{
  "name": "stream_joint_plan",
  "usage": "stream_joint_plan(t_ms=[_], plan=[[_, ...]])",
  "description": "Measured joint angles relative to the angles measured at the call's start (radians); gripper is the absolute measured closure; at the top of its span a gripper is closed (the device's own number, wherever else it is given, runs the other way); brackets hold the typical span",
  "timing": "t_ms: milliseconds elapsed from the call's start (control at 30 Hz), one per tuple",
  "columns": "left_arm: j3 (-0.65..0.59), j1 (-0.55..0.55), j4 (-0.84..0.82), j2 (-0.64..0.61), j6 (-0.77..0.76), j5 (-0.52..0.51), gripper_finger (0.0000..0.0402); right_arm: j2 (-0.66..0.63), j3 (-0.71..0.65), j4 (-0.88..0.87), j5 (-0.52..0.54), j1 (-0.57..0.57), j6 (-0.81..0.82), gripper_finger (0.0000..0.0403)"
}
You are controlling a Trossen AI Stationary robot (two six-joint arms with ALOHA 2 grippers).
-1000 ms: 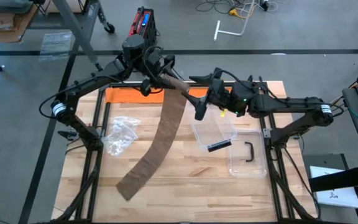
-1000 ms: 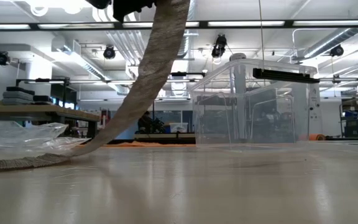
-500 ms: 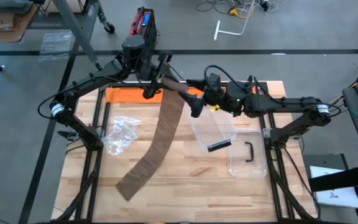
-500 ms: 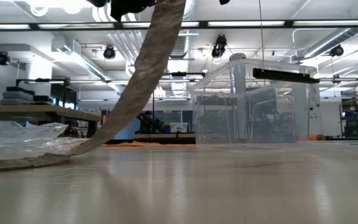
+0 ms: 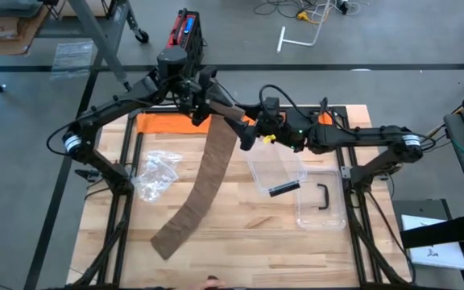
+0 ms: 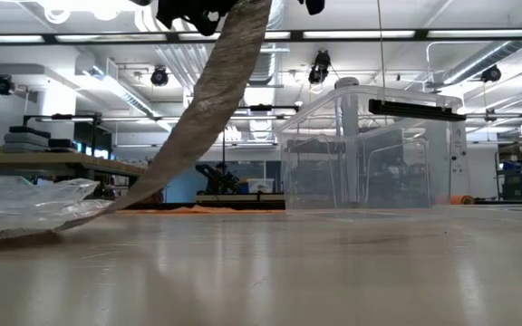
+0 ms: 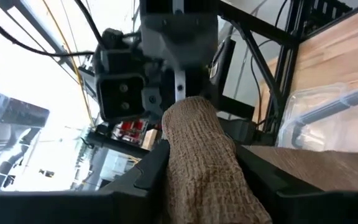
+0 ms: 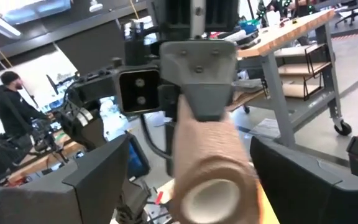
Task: Roll bandage
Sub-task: Roll the brown bandage
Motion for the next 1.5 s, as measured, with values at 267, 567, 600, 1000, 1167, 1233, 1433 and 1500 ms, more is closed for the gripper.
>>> stream_joint_plan(t_ms=[267,567,600,1000,1167,1233,1433,1500], plan=[[0.000,0.000,-0.005,-0.016,0.001,0.001,0.0270,0.023,0.000,0.037,-0.004,-0.026,0.027,0.0093],[0.000,-0.002,-0.011,-0.016,0.001,-0.001,0.0269,0.030,0.000,0.071,-0.008,-0.037,0.048,0.0129],[0.000,-0.002,-0.013,-0.016,0.001,-0.001,0.0268,0.032,0.000,0.073,-0.009,-0.037,0.060,0.0134],[0.000,0.008,-0.030,-0.029,-0.070,0.019,0.0279,-0.010,0.000,0.021,-0.059,-0.028,-0.028,0.0159],[0.000,0.039,-0.038,-0.032,-0.082,0.151,0.0279,-0.064,0.000,-0.053,-0.059,-0.021,-0.048,0.0127],[0.000,0.053,-0.034,-0.032,-0.080,0.185,0.0279,-0.076,0.000,-0.064,-0.049,-0.017,-0.060,0.0110],[0.000,0.090,-0.037,-0.023,-0.051,0.243,0.0280,-0.052,0.000,-0.055,-0.050,-0.013,-0.060,0.0081],[0.000,0.102,-0.045,-0.023,-0.016,0.244,0.0280,-0.036,0.000,-0.043,-0.050,-0.015,-0.034,0.0081]])
